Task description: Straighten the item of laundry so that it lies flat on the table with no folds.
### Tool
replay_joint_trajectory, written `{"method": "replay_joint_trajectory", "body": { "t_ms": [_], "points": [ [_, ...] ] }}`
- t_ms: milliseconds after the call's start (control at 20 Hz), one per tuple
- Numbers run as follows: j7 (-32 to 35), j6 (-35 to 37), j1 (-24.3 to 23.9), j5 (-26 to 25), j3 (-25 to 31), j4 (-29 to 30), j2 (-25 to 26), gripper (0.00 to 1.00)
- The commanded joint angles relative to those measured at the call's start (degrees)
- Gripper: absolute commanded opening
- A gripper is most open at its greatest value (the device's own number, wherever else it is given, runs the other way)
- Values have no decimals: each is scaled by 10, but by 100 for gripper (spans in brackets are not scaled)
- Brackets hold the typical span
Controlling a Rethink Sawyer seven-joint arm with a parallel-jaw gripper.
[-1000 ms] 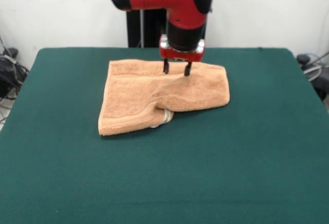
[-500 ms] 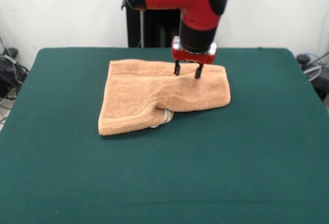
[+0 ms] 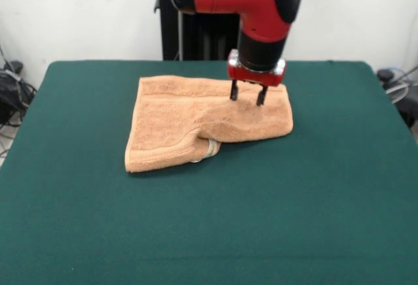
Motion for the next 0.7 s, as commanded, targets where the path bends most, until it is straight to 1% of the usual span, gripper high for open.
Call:
{"method": "replay_joint_trajectory", "body": {
  "t_ms": [50, 300, 550, 700],
  "points": [
    [137, -19, 21, 57, -19, -17, -7, 100],
    [140, 1, 37, 83, -31, -8, -28, 100],
    [171, 22, 64, 124, -51, 22, -78, 100],
    [183, 3, 86, 141, -72, 17, -79, 100]
  ]
}}
